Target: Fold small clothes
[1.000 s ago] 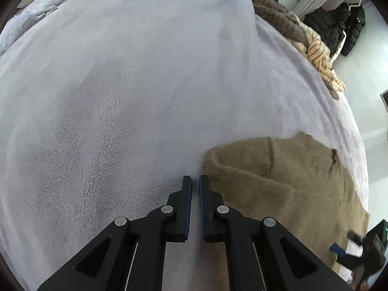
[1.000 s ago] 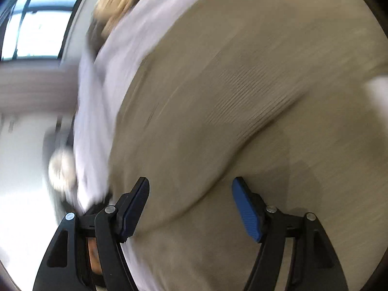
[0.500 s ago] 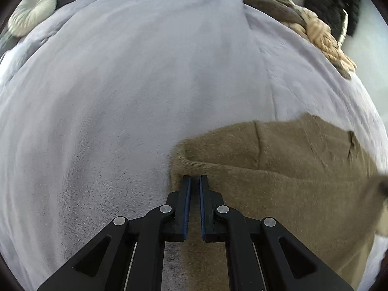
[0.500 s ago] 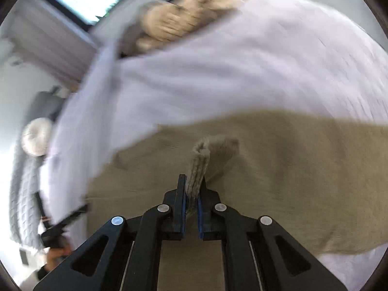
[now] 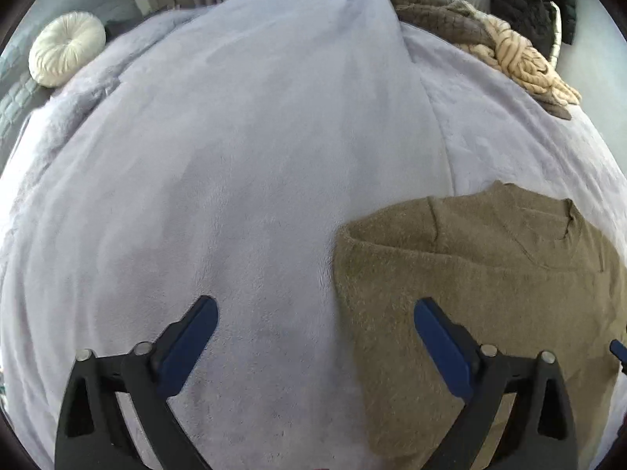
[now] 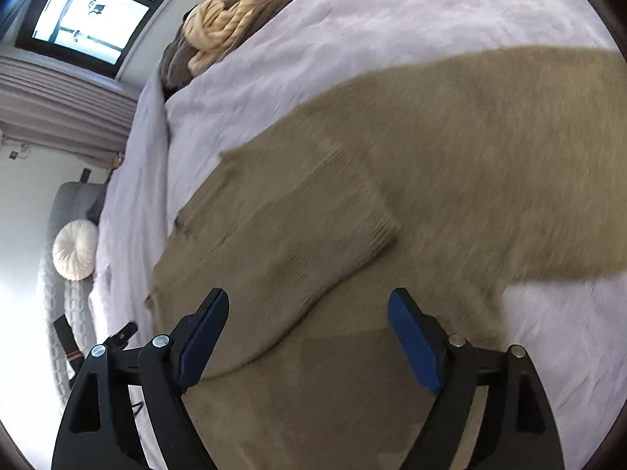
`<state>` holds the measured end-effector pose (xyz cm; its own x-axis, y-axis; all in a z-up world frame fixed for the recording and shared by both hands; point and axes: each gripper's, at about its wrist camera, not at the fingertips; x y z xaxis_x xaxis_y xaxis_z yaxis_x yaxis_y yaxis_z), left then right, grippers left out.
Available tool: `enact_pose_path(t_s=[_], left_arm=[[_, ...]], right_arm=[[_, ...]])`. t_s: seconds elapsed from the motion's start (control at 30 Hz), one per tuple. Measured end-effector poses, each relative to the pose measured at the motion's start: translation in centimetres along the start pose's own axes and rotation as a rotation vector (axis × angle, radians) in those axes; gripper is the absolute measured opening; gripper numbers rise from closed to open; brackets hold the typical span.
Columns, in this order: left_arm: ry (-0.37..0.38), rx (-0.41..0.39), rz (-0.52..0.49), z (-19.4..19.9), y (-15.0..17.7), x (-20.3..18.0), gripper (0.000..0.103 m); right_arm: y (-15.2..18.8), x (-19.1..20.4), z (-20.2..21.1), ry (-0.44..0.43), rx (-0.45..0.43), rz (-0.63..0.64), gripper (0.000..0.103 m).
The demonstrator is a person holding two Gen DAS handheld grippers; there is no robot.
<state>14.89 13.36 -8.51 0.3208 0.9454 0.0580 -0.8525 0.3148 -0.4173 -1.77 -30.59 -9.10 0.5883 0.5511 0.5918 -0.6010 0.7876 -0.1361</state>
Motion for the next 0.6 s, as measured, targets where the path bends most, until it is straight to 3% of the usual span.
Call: enact_pose_path(t_s=[0.27, 0.4, 0.47, 0.6], left_arm=[[0.068, 0.117, 0.015, -0.5, 2.9, -1.1, 0.101], [-0.105, 0.152, -0.128, -1.7, 5.6, -3.3, 0.101], [-0.127, 0.128, -0.15, -1.9, 6.3, -3.2, 0.102], [-0.145, 0.148, -0.083, -1.7, 6.0, -0.9, 0.102]], right_arm=[[2.0, 0.0, -0.6, -0.01, 0.063, 0.008, 0.089], [2.9, 0.1, -0.8, -0.004, 0.081, 0.014, 0.089], [3.2, 0.1, -0.9, 0.012, 0.087, 0.021, 0.089], [3.8, 0.2, -0.6, 0.011, 0.096, 0.025, 0.089]])
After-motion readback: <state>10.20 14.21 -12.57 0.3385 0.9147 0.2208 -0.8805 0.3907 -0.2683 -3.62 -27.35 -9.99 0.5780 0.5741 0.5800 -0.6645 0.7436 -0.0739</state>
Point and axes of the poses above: each gripper's, at about its wrist camera, not at the fingertips, and z roughly against the way its jaws point, x to its left, y to its underside, and after that the axes turned 7 degrees about -z, right-handed
